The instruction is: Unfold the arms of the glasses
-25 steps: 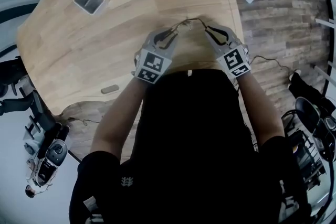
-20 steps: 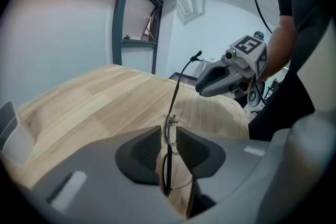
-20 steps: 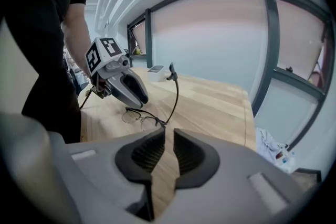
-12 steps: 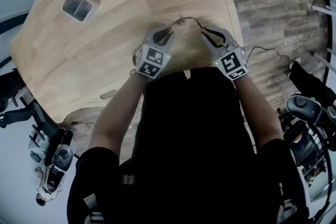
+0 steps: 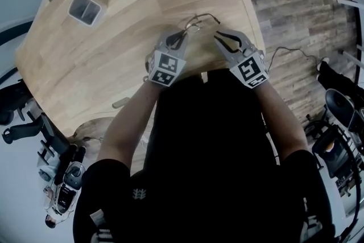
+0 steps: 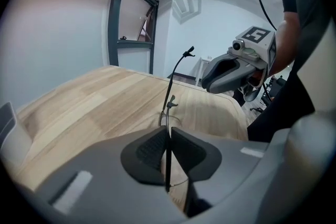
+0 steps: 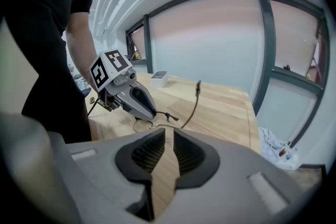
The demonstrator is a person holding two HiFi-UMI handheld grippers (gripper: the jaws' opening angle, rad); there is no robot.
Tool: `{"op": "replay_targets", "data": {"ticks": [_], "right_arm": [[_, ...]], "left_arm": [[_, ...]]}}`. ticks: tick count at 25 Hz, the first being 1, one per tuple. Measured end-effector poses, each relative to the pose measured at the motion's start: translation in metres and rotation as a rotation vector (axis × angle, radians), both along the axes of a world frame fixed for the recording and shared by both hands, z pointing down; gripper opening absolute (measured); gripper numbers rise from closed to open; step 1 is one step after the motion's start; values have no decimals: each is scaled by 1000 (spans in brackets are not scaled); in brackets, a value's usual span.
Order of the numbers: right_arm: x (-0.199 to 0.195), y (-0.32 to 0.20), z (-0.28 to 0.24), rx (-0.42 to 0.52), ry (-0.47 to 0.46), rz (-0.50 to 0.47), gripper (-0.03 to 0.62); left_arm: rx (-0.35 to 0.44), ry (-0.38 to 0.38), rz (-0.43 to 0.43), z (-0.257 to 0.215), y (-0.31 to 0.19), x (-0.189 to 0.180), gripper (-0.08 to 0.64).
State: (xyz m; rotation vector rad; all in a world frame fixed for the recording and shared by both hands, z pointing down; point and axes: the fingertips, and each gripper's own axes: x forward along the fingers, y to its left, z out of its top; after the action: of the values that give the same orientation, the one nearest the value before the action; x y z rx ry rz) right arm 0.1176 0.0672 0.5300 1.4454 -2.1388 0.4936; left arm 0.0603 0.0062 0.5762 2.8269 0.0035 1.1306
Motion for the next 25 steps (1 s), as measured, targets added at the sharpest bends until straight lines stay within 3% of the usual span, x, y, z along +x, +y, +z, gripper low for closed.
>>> {"op": "replay_targets", "data": {"ticks": [6,14,19,25], "right_arm": [[-22,-28,-44,86,-90,-34,40],[-15,-40,-29,6,-155,32,40],[-24,-43,-18,-34,-171,-20,40],[-27,-46,-17,-37,-193,-12,40]], "left_arm": [[41,44,8,-16,7,-10,35],[72,130,18,-35,11,-9,35],[87,158,30,-41,14,-13,35],[83,175,31,-42,14,-16,35]]}}
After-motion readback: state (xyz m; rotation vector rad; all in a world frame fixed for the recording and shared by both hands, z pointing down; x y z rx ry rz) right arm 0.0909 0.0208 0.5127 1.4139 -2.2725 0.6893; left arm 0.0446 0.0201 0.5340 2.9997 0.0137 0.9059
